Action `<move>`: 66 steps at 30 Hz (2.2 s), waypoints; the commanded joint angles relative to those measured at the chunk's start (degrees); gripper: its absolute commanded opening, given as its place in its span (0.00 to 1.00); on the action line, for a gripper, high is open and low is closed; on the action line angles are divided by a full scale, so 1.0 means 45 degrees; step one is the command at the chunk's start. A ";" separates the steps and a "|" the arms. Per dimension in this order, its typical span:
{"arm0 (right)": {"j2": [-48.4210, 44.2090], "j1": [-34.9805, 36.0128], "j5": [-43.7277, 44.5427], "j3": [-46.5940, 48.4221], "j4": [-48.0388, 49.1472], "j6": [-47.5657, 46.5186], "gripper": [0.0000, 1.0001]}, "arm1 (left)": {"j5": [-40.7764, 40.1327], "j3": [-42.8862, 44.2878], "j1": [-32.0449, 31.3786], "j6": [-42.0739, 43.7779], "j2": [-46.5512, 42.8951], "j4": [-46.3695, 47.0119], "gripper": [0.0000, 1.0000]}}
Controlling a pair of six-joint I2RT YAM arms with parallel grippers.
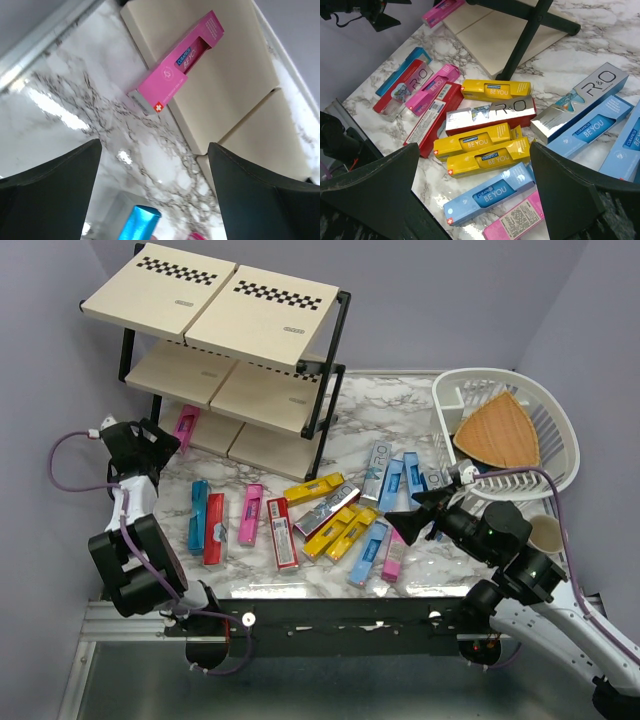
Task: Place and organize the toothpastes onto the shelf
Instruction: Place the toothpaste on the shelf, then adjust the toothpaste on the shelf.
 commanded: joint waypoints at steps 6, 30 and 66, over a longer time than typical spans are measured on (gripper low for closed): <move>0.0066 0.0140 0.0727 -0.0149 0.0048 0.0120 1.00 | -0.0314 0.0261 0.0067 -0.4112 0.1726 -0.0058 0.93; 0.1356 0.0140 0.1177 -0.0032 0.0087 0.0022 1.00 | 0.0683 0.3814 -0.0265 -0.5539 0.5692 0.1096 0.76; 0.1980 0.0140 0.0435 0.0495 -0.0557 0.0120 1.00 | -0.3352 -0.0145 -0.3109 -0.0913 -0.2382 -0.2924 0.99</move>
